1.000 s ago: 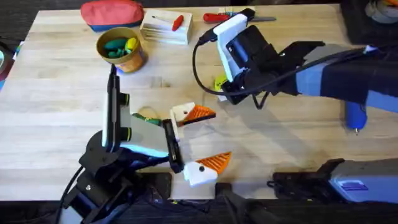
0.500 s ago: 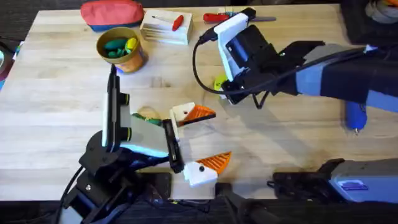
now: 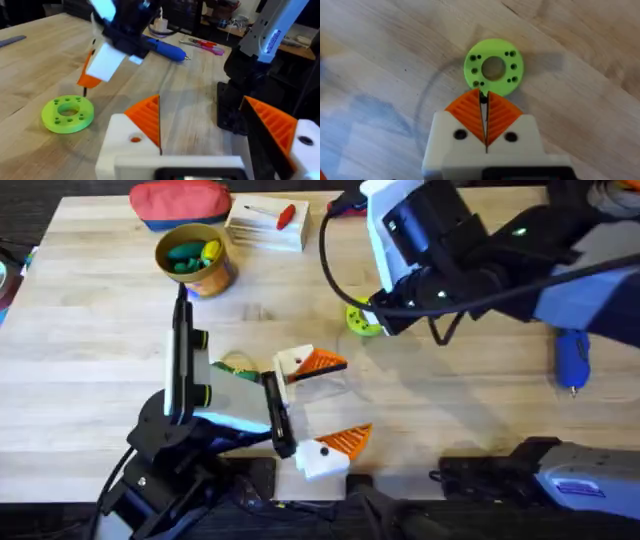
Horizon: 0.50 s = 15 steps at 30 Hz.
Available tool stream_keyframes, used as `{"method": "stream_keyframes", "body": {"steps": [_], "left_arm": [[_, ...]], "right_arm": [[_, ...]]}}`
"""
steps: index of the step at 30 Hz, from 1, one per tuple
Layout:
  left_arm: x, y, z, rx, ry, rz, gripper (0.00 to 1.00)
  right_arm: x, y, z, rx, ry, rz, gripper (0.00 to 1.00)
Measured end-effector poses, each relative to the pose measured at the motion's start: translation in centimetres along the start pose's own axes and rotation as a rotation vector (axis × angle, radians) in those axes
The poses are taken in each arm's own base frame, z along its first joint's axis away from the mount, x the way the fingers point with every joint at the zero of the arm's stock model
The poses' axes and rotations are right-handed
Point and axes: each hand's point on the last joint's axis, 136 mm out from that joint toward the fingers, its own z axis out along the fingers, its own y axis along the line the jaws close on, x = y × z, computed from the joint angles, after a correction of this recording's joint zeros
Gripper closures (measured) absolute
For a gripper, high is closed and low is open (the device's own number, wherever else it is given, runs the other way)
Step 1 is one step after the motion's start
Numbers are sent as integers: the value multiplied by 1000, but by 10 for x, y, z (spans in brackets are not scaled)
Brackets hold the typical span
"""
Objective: Pick up the gripper from the table and insert it into the empty holder that is missing its gripper. Then pick up a screw, insert it into the mounting hole, and use the screwdriver to tighten it. Finally, clean up the table by picking up the vegetable and placing it into the bucket.
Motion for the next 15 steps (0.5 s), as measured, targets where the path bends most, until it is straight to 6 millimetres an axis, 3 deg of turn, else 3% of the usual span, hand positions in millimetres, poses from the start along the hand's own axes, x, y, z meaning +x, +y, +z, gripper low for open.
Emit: {"method": "stream_keyframes", "body": {"steps": [3,8,12,15], "left_arm": [[0,0,0,0,0,0,16],[0,0,0,0,0,0,15],[0,0,0,0,0,1,16],[0,0,0,0,0,0,16]], "right_arm": [[1,-1,-20,-1,10,-2,997],[-13,7,-72,-21,-64,-28,997],[-30,26,-117,-67,-184,-52,997],[-32,45,-135,-114,-226,-56,997]]}}
